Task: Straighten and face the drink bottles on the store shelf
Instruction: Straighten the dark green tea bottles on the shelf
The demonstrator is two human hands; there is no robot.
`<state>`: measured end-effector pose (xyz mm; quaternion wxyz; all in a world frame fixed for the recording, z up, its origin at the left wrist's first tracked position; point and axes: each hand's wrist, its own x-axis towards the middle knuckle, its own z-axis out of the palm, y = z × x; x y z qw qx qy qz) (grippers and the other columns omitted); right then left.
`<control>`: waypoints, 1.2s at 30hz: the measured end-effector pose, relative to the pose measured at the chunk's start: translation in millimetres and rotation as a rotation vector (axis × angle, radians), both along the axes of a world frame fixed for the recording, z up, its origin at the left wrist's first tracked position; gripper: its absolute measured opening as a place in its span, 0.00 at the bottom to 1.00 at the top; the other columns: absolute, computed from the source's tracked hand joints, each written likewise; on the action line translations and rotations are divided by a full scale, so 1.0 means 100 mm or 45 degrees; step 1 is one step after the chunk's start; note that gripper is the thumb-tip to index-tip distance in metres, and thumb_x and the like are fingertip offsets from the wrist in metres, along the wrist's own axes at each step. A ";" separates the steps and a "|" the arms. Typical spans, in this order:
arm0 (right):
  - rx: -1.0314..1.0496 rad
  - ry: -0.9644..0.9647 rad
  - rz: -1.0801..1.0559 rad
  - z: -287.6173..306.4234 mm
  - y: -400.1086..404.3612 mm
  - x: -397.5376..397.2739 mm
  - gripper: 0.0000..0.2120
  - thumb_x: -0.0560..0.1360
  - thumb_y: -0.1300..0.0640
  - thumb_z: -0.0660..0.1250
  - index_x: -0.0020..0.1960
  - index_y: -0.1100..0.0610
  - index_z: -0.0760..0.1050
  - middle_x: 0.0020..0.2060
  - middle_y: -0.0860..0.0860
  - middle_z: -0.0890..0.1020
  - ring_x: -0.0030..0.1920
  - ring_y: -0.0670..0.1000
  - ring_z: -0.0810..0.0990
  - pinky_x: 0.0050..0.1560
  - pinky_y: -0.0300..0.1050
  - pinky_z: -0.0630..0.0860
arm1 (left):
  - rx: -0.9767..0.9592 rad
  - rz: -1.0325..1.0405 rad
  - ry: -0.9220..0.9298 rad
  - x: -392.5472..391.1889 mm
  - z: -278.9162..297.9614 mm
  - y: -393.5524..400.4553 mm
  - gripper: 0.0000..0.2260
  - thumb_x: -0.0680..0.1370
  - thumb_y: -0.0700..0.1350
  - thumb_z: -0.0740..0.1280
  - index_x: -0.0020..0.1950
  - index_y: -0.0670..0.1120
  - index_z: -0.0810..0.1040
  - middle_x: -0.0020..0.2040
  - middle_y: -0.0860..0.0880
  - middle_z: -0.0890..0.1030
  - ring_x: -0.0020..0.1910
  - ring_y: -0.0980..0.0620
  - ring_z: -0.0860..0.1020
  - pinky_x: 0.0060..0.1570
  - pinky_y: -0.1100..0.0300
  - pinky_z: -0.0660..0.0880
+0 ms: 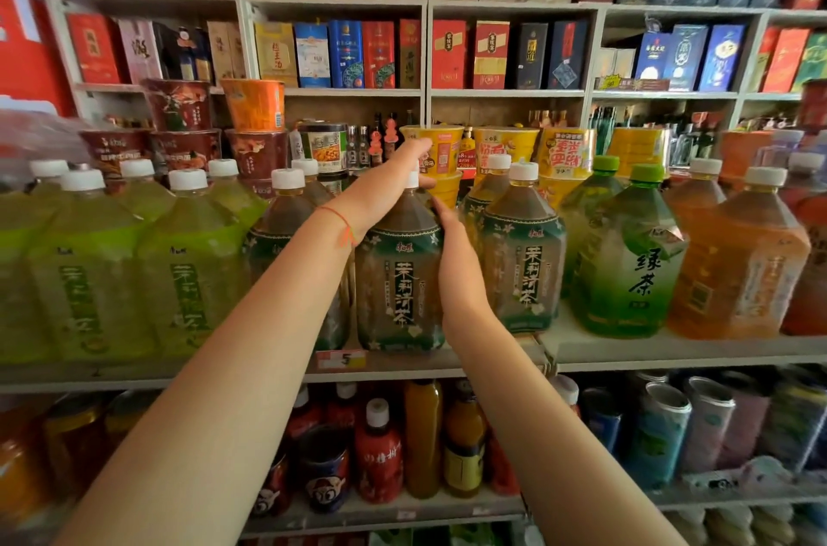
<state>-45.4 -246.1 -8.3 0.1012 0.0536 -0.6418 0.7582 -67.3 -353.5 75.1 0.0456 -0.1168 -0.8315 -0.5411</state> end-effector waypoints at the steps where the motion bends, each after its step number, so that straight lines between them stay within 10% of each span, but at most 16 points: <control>1: -0.003 0.009 0.006 0.01 -0.01 0.02 0.19 0.83 0.40 0.51 0.73 0.35 0.67 0.74 0.42 0.68 0.73 0.46 0.64 0.70 0.51 0.61 | -0.017 0.003 0.007 0.00 0.00 0.01 0.36 0.70 0.74 0.55 0.72 0.57 0.74 0.60 0.53 0.84 0.62 0.47 0.78 0.71 0.46 0.67; 5: -0.079 -0.047 0.025 0.03 0.01 -0.01 0.19 0.82 0.38 0.54 0.69 0.36 0.72 0.59 0.41 0.78 0.64 0.47 0.73 0.69 0.52 0.68 | -0.136 -0.010 0.025 0.03 0.01 0.04 0.42 0.67 0.80 0.52 0.77 0.62 0.65 0.71 0.53 0.76 0.70 0.46 0.72 0.74 0.43 0.61; 11: -0.140 -0.142 -0.029 -0.06 -0.02 -0.08 0.25 0.76 0.32 0.53 0.69 0.36 0.73 0.65 0.48 0.79 0.67 0.54 0.74 0.71 0.61 0.67 | -0.284 -0.017 0.012 0.08 0.07 0.05 0.47 0.64 0.83 0.49 0.78 0.61 0.63 0.76 0.52 0.71 0.73 0.45 0.69 0.75 0.41 0.59; 24: -0.137 -0.282 0.066 -0.16 -0.15 -0.16 0.37 0.61 0.26 0.60 0.64 0.43 0.79 0.59 0.53 0.83 0.63 0.57 0.78 0.70 0.60 0.69 | -0.516 0.088 0.145 0.12 0.20 -0.13 0.25 0.78 0.68 0.60 0.67 0.55 0.78 0.69 0.52 0.75 0.69 0.49 0.71 0.64 0.53 0.66; 36: -0.220 -0.388 -0.001 -0.08 -0.18 -0.04 0.25 0.79 0.35 0.52 0.60 0.48 0.79 0.55 0.55 0.84 0.57 0.55 0.81 0.65 0.55 0.74 | -0.612 0.275 0.267 0.04 0.13 -0.21 0.37 0.74 0.58 0.72 0.79 0.50 0.62 0.71 0.48 0.71 0.65 0.47 0.72 0.63 0.53 0.71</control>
